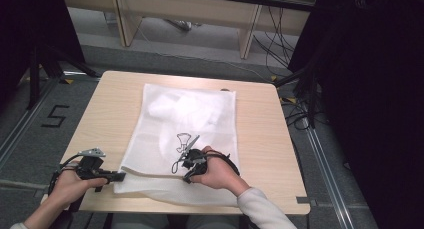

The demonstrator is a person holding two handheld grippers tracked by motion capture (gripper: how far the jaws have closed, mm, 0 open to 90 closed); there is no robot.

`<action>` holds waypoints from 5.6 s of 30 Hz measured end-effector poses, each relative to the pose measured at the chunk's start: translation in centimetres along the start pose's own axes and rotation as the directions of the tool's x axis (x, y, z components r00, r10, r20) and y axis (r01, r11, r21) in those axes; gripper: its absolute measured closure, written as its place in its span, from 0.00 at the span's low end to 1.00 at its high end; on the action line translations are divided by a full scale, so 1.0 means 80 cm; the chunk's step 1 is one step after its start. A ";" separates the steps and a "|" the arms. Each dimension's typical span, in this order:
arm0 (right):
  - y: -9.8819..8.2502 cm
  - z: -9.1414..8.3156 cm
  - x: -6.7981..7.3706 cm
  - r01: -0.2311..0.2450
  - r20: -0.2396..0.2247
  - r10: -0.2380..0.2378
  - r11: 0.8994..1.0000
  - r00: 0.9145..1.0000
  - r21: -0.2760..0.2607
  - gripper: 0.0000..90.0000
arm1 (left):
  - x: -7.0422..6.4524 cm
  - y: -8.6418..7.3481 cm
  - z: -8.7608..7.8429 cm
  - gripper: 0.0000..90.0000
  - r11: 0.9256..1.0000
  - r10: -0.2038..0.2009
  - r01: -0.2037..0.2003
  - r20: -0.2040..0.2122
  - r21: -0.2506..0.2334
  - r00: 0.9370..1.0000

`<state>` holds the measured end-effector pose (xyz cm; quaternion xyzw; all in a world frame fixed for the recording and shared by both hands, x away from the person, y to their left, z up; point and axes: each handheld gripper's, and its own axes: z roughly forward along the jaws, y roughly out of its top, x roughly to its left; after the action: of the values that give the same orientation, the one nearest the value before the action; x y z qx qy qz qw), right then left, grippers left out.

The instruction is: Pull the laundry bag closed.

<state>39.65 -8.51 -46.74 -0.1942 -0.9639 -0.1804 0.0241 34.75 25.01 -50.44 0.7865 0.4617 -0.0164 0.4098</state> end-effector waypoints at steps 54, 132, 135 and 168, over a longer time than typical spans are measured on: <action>-0.026 -0.017 -0.011 -0.038 0.014 0.038 0.999 0.999 -0.010 0.92 | 0.001 0.001 -0.001 0.95 1.000 0.003 -0.003 -0.001 0.018 1.000; -0.065 -0.041 -0.017 -0.120 0.026 0.122 0.992 0.992 -0.049 0.92 | 0.000 0.000 0.000 0.95 1.000 -0.007 0.007 -0.014 0.000 1.000; -0.067 -0.042 -0.019 -0.112 0.023 0.113 0.992 0.993 -0.053 0.92 | 0.001 0.000 0.000 0.95 1.000 -0.001 0.001 -0.016 -0.001 1.000; -0.094 -0.056 -0.025 -0.175 0.033 0.177 0.983 0.984 -0.057 0.92 | 0.001 0.000 0.000 0.95 1.000 -0.003 0.003 -0.016 0.000 1.000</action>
<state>38.53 -17.35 -45.36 -0.2825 -0.9381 -0.1998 0.0162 34.79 25.06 -50.47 0.7860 0.4660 -0.0110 0.4060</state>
